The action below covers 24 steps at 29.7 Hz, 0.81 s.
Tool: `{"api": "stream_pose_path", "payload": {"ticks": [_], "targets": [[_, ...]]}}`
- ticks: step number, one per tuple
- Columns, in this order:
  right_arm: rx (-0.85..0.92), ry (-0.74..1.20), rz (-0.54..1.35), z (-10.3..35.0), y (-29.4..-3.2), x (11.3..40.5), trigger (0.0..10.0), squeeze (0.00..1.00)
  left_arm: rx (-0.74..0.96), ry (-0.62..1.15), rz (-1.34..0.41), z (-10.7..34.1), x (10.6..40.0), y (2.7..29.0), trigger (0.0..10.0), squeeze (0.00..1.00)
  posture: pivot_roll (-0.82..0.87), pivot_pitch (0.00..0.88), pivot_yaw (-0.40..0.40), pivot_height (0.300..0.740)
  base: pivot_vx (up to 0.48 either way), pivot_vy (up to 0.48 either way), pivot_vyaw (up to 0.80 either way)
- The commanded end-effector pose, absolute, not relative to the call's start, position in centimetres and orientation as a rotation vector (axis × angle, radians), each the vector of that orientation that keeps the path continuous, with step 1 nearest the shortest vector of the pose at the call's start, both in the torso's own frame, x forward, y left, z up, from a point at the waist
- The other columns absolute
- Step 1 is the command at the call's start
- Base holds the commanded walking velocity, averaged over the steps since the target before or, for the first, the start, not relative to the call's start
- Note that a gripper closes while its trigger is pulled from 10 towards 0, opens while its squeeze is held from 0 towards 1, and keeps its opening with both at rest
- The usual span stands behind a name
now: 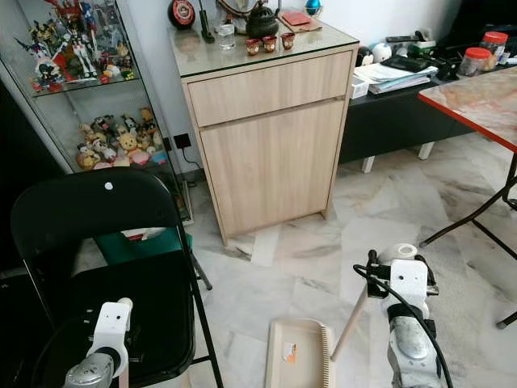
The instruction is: Sweep floor
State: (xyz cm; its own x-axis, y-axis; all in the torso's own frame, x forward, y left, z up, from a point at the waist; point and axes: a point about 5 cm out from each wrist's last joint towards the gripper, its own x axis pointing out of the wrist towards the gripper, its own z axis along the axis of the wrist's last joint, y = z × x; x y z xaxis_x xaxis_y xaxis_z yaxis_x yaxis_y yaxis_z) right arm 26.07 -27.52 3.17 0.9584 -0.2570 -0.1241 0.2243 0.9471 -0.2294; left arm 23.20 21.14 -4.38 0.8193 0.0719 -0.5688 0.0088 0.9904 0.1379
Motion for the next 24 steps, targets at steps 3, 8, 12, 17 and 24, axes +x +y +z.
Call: {"api": "stream_pose_path", "payload": {"ticks": [3, 8, 12, 17, 24], "targets": [[-0.208, 0.181, -0.173, 3.2, -27.5, 26.4, 10.0, 0.00, 0.182, 0.631, 0.012, -4.5, 22.9, 21.6, 10.0, 0.00, -0.18, 0.000, 0.111, 0.740, 0.000, 0.000, 0.00], [-0.179, 0.201, -0.081, 3.0, -26.8, 26.8, 10.0, 0.00, 0.189, 0.630, 0.003, -4.6, 22.9, 21.5, 10.0, 0.00, -0.17, 0.000, 0.113, 0.740, 0.000, 0.000, 0.00], [-0.168, 0.204, -0.044, 2.9, -26.4, 26.9, 10.0, 0.00, 0.195, 0.629, -0.004, -4.6, 22.9, 21.4, 10.0, 0.00, -0.17, 0.000, 0.114, 0.740, 0.000, 0.000, 0.00], [-0.159, 0.212, -0.006, 2.9, -26.2, 27.2, 10.0, 0.00, 0.199, 0.628, -0.005, -4.5, 23.0, 21.5, 10.0, 0.00, -0.17, 0.000, 0.118, 0.740, 0.000, 0.000, 0.00], [-0.172, 0.218, 0.051, 3.3, -26.3, 27.5, 10.0, 0.00, 0.200, 0.625, -0.002, -4.4, 23.0, 21.6, 10.0, 0.00, -0.17, 0.000, 0.121, 0.740, 0.000, 0.000, 0.00]]}}
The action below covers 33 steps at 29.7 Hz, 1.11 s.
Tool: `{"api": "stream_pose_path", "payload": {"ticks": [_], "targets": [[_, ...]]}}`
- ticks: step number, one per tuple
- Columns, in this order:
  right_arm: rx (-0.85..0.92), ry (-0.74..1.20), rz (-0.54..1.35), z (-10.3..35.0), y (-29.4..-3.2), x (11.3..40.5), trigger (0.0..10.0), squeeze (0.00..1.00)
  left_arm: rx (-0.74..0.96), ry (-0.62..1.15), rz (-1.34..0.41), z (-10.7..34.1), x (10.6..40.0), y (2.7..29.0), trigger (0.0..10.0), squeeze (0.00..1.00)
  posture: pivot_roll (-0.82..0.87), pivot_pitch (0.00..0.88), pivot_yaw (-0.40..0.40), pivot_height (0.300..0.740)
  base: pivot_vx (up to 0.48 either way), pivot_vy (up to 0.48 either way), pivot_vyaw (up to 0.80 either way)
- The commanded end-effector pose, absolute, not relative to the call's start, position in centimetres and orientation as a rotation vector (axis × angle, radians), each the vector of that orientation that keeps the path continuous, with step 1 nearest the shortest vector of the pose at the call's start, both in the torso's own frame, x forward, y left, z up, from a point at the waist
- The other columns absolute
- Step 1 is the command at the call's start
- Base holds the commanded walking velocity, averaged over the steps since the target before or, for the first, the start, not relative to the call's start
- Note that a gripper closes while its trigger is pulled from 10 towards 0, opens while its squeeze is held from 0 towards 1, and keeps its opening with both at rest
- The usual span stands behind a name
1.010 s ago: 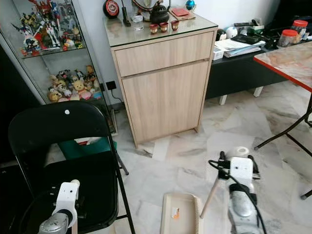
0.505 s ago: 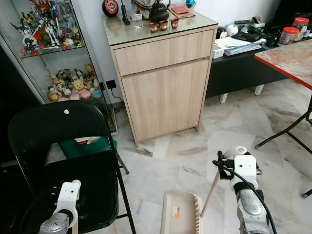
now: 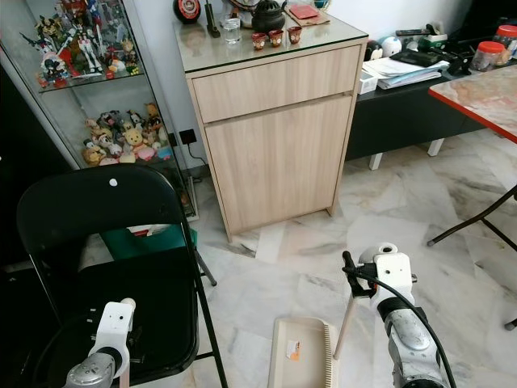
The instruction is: Sweep floor
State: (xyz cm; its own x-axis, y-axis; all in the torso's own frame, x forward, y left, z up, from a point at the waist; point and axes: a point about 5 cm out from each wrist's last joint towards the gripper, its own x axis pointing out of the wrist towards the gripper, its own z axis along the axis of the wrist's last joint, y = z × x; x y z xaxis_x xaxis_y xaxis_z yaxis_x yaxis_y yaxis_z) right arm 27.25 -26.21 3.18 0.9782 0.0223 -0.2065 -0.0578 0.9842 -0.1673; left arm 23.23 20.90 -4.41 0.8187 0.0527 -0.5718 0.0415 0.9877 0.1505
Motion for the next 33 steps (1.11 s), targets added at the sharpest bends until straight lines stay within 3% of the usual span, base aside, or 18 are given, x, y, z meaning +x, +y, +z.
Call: {"api": "stream_pose_path", "payload": {"ticks": [1, 11, 12, 13, 14, 21, 22, 33], "targets": [[-0.173, 0.221, 0.060, 3.30, -26.40, 27.50, 10.0, 0.00, 0.200, 0.626, -0.001, -4.42, 23.00, 21.66, 10.0, 0.00, -0.17, 0.000, 0.124, 0.740, 0.000, 0.000, 0.00], [-0.193, 0.231, 0.081, 3.61, -26.96, 27.69, 10.0, 0.00, 0.199, 0.628, -0.001, -4.48, 22.92, 21.62, 10.0, 0.00, -0.17, 0.000, 0.123, 0.740, 0.000, 0.000, 0.00], [-0.199, 0.234, 0.088, 3.64, -26.96, 27.74, 9.4, 0.00, 0.200, 0.626, -0.001, -4.46, 22.95, 21.60, 10.0, 0.00, -0.16, 0.000, 0.123, 0.740, 0.000, 0.000, 0.00], [-0.208, 0.235, 0.097, 3.66, -26.92, 27.78, 4.7, 0.00, 0.199, 0.626, 0.000, -4.45, 22.95, 21.60, 10.0, 0.00, -0.16, 0.000, 0.123, 0.740, 0.000, 0.000, 0.00], [-0.210, 0.236, 0.100, 3.67, -26.89, 27.80, 3.3, 0.00, 0.200, 0.626, 0.000, -4.45, 22.96, 21.60, 10.0, 0.00, -0.17, 0.000, 0.123, 0.740, 0.000, 0.000, 0.00], [-0.219, 0.233, 0.114, 3.79, -26.66, 28.07, 4.2, 0.00, 0.198, 0.625, 0.002, -4.45, 22.98, 21.56, 10.0, 0.00, -0.16, 0.000, 0.120, 0.740, 0.000, 0.000, 0.00], [-0.220, 0.232, 0.118, 3.81, -26.60, 28.11, 0.0, 0.00, 0.198, 0.625, 0.003, -4.45, 22.98, 21.55, 10.0, 0.00, -0.16, 0.000, 0.120, 0.740, 0.000, 0.000, 0.00], [-0.228, 0.232, 0.144, 3.85, -26.14, 28.38, 0.0, 0.00, 0.198, 0.626, 0.002, -4.47, 22.94, 21.58, 10.0, 0.00, -0.16, 0.000, 0.120, 0.740, 0.000, 0.000, 0.00]]}}
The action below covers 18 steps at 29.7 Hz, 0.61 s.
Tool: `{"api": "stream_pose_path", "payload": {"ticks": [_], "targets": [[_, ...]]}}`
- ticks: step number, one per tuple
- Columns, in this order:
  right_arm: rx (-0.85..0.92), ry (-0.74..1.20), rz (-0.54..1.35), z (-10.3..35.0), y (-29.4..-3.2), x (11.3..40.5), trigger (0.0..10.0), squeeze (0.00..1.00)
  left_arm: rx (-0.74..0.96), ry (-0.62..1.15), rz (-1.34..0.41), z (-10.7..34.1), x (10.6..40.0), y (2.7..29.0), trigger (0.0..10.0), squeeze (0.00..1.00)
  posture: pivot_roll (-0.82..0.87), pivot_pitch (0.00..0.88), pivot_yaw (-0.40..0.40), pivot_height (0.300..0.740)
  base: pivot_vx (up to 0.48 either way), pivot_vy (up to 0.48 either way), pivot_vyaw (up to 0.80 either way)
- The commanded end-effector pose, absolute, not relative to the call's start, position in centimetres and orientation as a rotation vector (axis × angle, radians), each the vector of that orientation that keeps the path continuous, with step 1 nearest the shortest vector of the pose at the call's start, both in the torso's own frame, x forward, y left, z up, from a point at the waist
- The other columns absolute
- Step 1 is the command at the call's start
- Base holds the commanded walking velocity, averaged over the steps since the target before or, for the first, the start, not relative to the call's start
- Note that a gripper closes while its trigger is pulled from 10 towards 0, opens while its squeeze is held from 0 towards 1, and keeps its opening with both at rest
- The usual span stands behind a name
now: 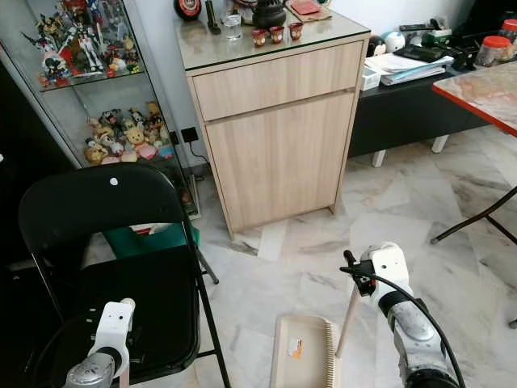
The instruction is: Sweep floor
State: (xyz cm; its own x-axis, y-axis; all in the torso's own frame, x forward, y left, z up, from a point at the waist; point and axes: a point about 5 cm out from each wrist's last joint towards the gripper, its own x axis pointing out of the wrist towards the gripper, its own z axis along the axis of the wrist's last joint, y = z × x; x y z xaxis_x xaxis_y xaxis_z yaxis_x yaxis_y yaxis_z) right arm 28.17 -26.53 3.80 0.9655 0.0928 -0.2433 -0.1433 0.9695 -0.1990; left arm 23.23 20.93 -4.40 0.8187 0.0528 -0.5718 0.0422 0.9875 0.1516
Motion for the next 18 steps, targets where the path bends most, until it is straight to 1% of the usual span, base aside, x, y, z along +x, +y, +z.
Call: {"api": "stream_pose_path", "payload": {"ticks": [1, 18], "targets": [[-0.228, 0.231, 0.146, 3.85, -26.10, 28.40, 0.0, 0.00, 0.198, 0.625, 0.002, -4.47, 22.95, 21.57, 10.0, 0.00, -0.16, 0.000, 0.122, 0.740, 0.000, 0.000, 0.00], [-0.220, 0.245, 0.186, 3.36, -25.29, 28.28, 0.0, 0.00, 0.199, 0.627, -0.016, -4.49, 23.06, 21.20, 10.0, 0.00, -0.16, 0.000, 0.120, 0.740, 0.000, 0.000, 0.00]]}}
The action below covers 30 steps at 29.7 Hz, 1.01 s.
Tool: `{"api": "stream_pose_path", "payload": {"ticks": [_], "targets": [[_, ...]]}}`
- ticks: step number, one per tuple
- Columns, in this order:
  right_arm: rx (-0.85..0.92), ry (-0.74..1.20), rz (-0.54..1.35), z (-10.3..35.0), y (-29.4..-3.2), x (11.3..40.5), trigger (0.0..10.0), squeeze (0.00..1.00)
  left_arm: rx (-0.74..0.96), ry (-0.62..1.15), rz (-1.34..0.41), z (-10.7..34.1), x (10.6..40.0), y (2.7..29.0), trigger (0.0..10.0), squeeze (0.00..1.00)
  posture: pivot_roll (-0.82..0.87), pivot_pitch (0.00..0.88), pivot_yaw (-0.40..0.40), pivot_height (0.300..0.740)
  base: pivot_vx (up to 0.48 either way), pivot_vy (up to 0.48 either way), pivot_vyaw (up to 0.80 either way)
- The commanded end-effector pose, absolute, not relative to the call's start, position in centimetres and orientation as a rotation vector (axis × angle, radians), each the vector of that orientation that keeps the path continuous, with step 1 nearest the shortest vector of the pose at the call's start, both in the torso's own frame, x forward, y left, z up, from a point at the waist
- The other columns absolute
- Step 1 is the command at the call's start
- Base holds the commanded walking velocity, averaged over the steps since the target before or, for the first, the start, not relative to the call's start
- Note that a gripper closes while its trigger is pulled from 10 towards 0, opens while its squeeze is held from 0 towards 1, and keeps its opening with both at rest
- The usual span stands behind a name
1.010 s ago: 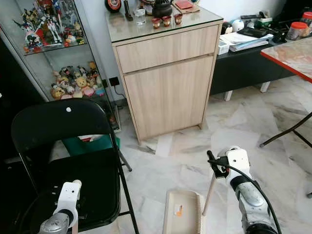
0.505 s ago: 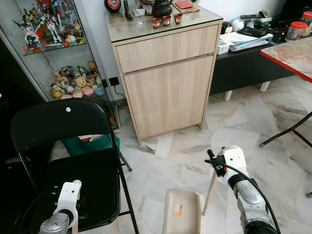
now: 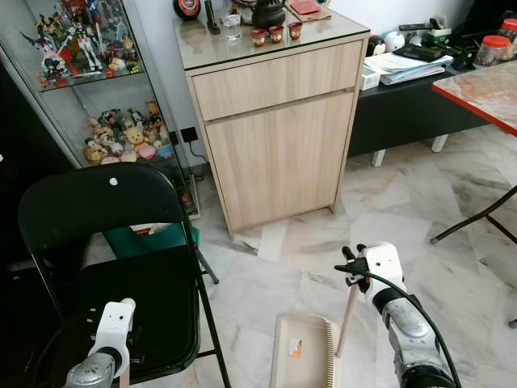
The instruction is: Sweep floor
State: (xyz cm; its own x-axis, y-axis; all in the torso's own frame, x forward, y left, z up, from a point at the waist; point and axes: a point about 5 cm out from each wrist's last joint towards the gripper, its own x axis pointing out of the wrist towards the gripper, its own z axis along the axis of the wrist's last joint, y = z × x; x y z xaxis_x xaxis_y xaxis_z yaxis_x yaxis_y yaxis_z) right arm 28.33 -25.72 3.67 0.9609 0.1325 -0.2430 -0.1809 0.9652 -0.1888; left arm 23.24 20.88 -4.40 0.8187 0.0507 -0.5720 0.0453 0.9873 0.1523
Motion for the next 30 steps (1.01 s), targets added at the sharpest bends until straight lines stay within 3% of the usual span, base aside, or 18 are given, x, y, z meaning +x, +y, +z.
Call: {"api": "stream_pose_path", "payload": {"ticks": [1, 30], "targets": [[-0.220, 0.245, 0.186, 3.36, -25.29, 28.28, 0.0, 0.00, 0.199, 0.627, -0.016, -4.49, 23.06, 21.20, 10.0, 0.00, -0.16, 0.000, 0.120, 0.740, 0.000, 0.000, 0.00], [-0.201, 0.208, 0.114, 3.08, -24.81, 27.99, 0.0, 0.00, 0.203, 0.634, -0.019, -4.49, 23.03, 21.40, 10.0, 0.00, -0.16, 0.000, 0.131, 0.740, 0.000, 0.000, 0.00]]}}
